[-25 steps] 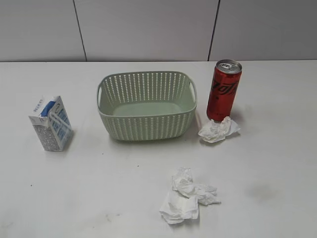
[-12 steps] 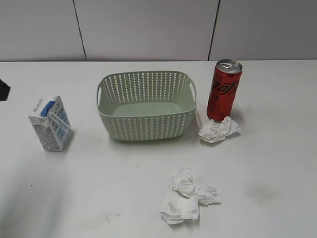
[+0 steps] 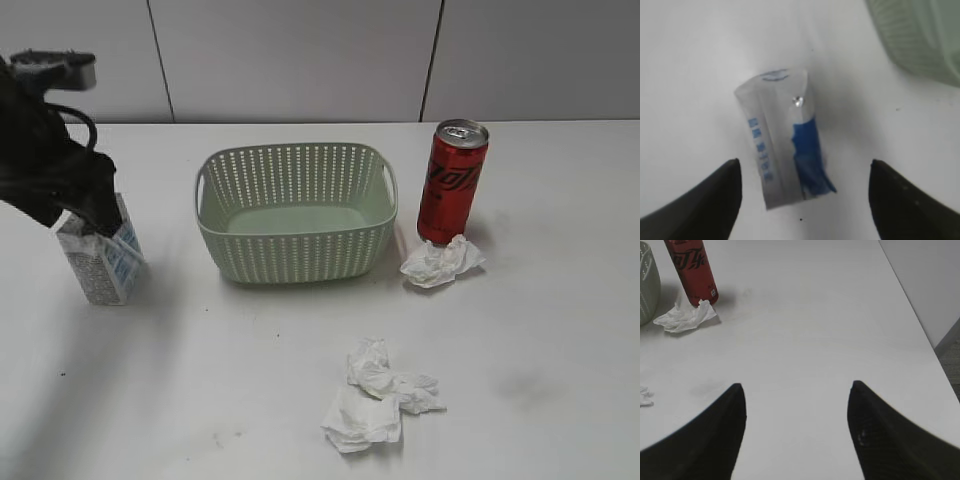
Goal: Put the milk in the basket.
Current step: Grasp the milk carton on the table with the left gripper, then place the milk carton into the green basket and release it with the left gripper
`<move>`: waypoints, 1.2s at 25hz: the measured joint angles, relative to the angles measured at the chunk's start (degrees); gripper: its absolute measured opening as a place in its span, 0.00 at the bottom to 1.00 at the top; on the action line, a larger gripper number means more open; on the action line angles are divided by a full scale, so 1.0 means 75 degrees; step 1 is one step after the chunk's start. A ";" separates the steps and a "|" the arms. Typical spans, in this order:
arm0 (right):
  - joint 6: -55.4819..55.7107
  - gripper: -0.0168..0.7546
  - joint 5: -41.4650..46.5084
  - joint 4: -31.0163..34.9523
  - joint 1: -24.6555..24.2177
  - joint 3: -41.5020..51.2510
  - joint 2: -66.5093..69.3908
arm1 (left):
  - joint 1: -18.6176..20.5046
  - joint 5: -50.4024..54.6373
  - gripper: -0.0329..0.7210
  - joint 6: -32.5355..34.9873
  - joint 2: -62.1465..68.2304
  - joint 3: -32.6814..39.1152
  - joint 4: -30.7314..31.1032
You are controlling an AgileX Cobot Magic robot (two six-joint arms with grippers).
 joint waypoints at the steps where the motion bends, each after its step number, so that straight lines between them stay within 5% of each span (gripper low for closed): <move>1: 0.0000 0.67 0.0000 0.0000 0.0000 0.0000 0.0000 | -0.0065 0.0000 0.83 -0.0121 0.0229 -0.0015 0.0210; 12: 0.0000 0.67 0.0000 0.0000 0.0000 0.0000 0.0000 | -0.0162 -0.0366 0.78 -0.0302 0.1105 -0.0021 0.0417; 17: 0.0000 0.67 0.0000 0.0000 0.0000 0.0000 0.0000 | -0.0162 -0.0221 0.46 -0.0309 0.1096 -0.0021 0.0440; 24: 0.0000 0.67 0.0000 0.0000 0.0000 0.0000 0.0000 | -0.0170 -0.0049 0.45 -0.0309 0.0506 -0.0210 0.0400; 30: 0.0000 0.67 0.0000 0.0000 0.0000 0.0000 0.0000 | -0.0456 -0.0440 0.45 -0.0309 -0.0364 -0.1493 0.0400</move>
